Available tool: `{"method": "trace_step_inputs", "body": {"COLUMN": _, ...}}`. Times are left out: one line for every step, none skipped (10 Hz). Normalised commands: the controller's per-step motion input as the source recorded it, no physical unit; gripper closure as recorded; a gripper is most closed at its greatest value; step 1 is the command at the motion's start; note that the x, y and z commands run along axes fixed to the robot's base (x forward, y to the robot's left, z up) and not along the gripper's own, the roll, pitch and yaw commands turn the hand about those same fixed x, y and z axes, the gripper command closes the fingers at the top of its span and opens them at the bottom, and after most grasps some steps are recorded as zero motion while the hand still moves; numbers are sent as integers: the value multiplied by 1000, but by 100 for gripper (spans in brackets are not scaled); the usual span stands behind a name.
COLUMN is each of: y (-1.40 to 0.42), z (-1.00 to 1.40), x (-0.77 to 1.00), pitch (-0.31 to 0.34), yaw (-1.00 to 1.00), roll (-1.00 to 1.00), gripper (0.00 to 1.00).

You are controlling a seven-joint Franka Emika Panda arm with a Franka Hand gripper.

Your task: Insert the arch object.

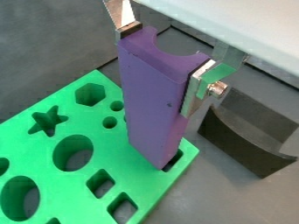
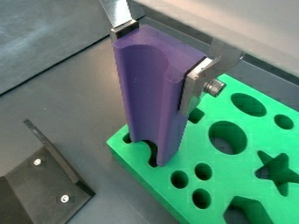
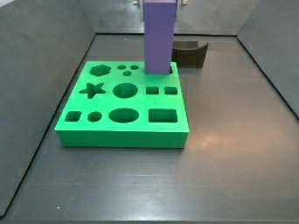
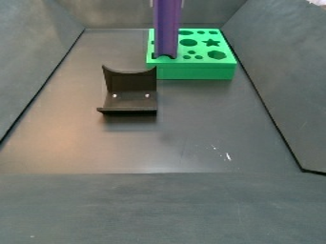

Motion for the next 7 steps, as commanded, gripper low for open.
{"method": "trace_step_inputs", "body": {"y": 71, "z": -446, "x": 386, "pitch": 54, "yaw": 0, "roll": 109, "gripper": 100}}
{"method": "trace_step_inputs", "body": {"y": 51, "z": -446, "x": 191, "pitch": 11, "yaw": 0, "roll": 106, "gripper": 100}}
{"method": "trace_step_inputs", "body": {"y": 46, "z": -429, "x": 0, "pitch": -1, "yaw": -17, "roll": 41, "gripper": 100}}
{"method": "trace_step_inputs", "body": {"y": 23, "z": -443, "x": -17, "pitch": -49, "yaw": -17, "roll": 23, "gripper": 100}}
{"method": "trace_step_inputs", "body": {"y": 0, "z": -460, "x": 0, "pitch": -60, "yaw": 0, "roll": 0, "gripper": 100}}
{"method": "trace_step_inputs", "body": {"y": 0, "z": -383, "x": 0, "pitch": -66, "yaw": 0, "roll": 0, "gripper": 100}}
{"method": "trace_step_inputs", "body": {"y": 0, "z": -306, "x": 9, "pitch": -27, "yaw": 0, "roll": 0, "gripper": 100}}
